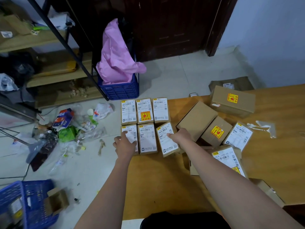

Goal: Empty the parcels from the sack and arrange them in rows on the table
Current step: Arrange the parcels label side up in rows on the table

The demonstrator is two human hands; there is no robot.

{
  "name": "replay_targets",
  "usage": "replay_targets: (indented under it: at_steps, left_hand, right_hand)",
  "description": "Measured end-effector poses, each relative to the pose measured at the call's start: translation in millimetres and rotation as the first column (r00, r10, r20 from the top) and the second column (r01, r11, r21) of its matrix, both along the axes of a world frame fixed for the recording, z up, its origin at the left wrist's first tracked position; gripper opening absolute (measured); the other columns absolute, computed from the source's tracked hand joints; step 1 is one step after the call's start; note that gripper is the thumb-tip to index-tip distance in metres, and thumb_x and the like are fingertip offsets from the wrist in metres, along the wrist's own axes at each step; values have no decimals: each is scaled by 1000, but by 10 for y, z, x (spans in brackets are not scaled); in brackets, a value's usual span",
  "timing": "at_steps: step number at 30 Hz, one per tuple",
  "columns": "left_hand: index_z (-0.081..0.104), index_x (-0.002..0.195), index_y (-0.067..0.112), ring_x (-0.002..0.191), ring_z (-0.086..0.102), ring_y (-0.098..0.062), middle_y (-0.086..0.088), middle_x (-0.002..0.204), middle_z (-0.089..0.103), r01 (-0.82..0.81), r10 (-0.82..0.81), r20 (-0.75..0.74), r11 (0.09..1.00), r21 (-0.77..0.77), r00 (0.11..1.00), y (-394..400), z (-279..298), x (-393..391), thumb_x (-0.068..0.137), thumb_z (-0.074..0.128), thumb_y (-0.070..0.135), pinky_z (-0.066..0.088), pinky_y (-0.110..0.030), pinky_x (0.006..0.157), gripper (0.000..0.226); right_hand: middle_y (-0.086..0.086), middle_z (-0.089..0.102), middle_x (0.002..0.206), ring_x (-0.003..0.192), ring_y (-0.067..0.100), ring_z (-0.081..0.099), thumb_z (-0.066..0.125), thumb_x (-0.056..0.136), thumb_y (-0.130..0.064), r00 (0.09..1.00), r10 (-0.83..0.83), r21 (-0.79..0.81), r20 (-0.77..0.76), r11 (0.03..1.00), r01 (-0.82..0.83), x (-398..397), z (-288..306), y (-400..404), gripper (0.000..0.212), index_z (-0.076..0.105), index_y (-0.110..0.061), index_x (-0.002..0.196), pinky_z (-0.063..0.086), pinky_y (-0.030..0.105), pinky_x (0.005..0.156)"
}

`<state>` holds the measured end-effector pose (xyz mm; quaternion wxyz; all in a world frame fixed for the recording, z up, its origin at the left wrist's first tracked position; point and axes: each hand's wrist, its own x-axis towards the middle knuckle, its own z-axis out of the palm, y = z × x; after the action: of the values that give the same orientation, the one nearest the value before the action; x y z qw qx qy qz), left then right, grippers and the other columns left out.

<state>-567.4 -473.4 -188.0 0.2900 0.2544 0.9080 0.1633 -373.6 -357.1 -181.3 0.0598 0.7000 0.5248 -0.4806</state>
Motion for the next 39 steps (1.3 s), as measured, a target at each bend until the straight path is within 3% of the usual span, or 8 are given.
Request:
replay_targets:
  at_steps: [5, 8, 12, 16, 21, 28, 32, 39]
  left_hand:
    - [26, 150, 22, 136, 31, -38, -21, 145, 38, -17, 18, 63, 1000, -22, 998, -3, -144, -147, 85, 72, 28, 30, -48, 108, 81]
    - [22, 151, 23, 132, 38, -40, -21, 141, 43, -36, 39, 120, 999, -21, 992, -6, -212, -215, 83, 74, 28, 35, -50, 106, 86]
    - [19, 149, 25, 117, 54, -40, -21, 131, 52, -63, 60, 189, 998, 12, 980, -21, -239, -239, 81, 75, 24, 46, -51, 99, 88]
    - [21, 147, 25, 116, 55, -37, -17, 129, 56, -92, 77, 227, 994, 59, 971, -35, -207, -223, 83, 73, 19, 49, -47, 95, 83]
    - [20, 146, 27, 115, 56, -37, -16, 130, 56, -123, 105, 258, 991, 54, 961, -60, -209, -238, 83, 73, 23, 50, -50, 96, 83]
    - [27, 144, 12, 122, 54, -35, -14, 137, 54, -138, 123, 269, 990, 37, 955, -34, -213, -232, 86, 72, 21, 49, -47, 96, 74]
    - [30, 141, 12, 122, 54, -34, -13, 137, 53, -130, 115, 269, 991, 37, 956, -38, -217, -232, 87, 71, 21, 49, -46, 95, 69]
    - [29, 141, 13, 122, 54, -33, -12, 137, 54, -143, 124, 301, 989, 43, 946, -47, -207, -241, 86, 72, 20, 51, -49, 97, 70]
  right_hand:
    - [10, 65, 122, 102, 28, 66, 68, 88, -43, 999, -34, 12, 41, 999, 33, -75, -136, -25, 59, 52, -6, 132, 56, 36, 77]
    - [10, 67, 119, 99, 28, 67, 67, 89, -41, 996, -84, -11, 13, 996, 84, -112, -226, -38, 50, 59, -7, 124, 57, 39, 80]
    - [11, 67, 118, 95, 28, 66, 60, 95, -37, 994, -94, -17, 48, 995, 95, -148, -293, -33, 41, 60, -7, 123, 54, 35, 73]
    - [12, 66, 118, 101, 31, 66, 57, 97, -30, 994, -78, -9, 83, 997, 79, -171, -364, -9, 33, 59, -7, 120, 53, 35, 79]
    - [12, 65, 121, 105, 30, 64, 56, 99, -28, 994, -63, 13, 87, 998, 62, -193, -391, -8, 31, 59, -7, 121, 44, 30, 70]
    - [10, 66, 118, 101, 29, 65, 57, 97, -33, 995, -66, 16, 72, 998, 65, -219, -414, 3, 34, 60, -8, 120, 49, 32, 68]
    - [9, 68, 118, 101, 28, 66, 60, 94, -37, 998, -45, 18, 53, 999, 44, -207, -457, 8, 38, 62, -10, 120, 58, 41, 82]
    - [9, 68, 117, 99, 28, 67, 58, 96, -35, 998, -34, 23, 46, 999, 33, -208, -422, 15, 35, 63, -9, 119, 57, 38, 80]
